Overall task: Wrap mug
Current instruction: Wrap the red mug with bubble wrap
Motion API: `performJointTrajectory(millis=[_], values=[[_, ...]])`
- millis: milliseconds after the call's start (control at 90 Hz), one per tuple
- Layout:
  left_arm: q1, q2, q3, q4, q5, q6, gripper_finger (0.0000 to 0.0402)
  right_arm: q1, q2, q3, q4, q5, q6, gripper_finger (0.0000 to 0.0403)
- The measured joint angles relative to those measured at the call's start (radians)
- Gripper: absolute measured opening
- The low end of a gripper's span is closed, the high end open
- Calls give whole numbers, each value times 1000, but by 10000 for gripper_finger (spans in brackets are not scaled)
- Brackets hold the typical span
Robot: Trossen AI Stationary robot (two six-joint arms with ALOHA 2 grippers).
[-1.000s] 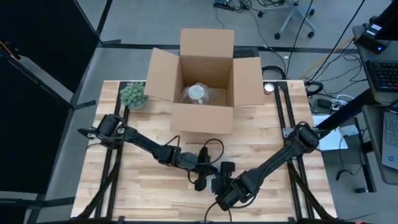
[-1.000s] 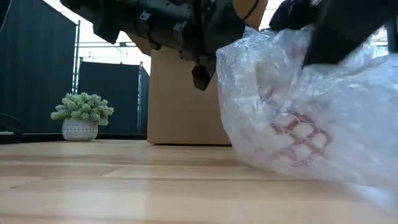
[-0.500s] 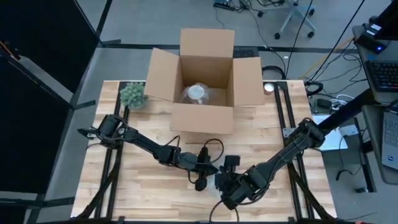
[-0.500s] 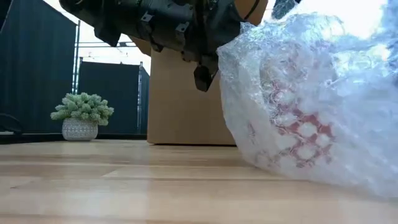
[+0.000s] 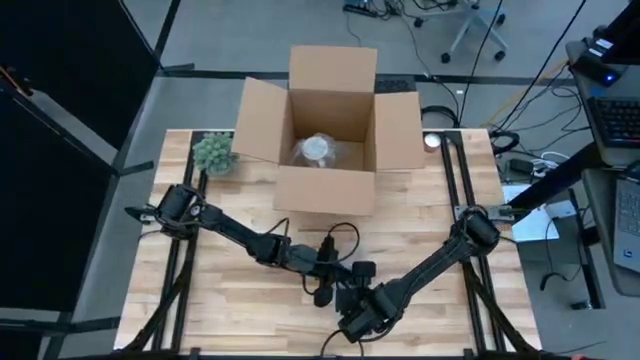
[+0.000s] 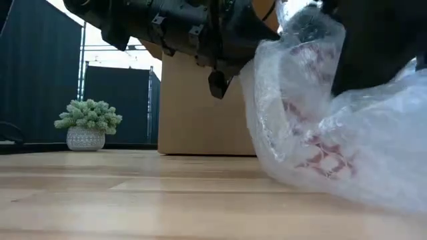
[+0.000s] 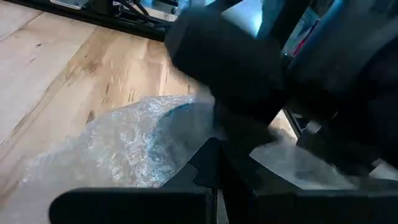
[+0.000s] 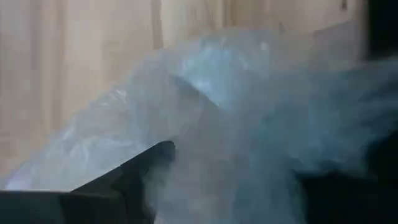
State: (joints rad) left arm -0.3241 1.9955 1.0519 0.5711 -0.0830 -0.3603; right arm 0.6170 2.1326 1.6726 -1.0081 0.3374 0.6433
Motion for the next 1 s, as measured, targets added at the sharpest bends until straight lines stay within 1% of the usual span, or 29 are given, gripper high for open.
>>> performJointTrajectory(millis=[200, 322, 378, 522, 644, 811, 1000], values=[[-4, -62, -4, -41, 4, 4, 0, -1, 0, -2, 9, -11, -6, 263], [-11, -86, -6, -63, -3, 33, 0, -3, 1, -2, 15, -23, -19, 263], [-12, -83, -6, -67, -2, 27, 0, -3, 2, -2, 17, -24, -22, 263], [-13, -30, 2, -62, 0, 27, 0, -3, -4, -5, 16, -33, -29, 263], [-9, -12, 4, -59, -2, 26, 0, -5, -29, -5, 7, -44, -30, 263], [-5, -16, 3, -58, -1, 27, 0, -4, -83, 48, -48, -49, -24, 263], [-5, -16, 2, -57, -1, 27, 0, 16, -144, 137, -176, -60, 0, 263]])
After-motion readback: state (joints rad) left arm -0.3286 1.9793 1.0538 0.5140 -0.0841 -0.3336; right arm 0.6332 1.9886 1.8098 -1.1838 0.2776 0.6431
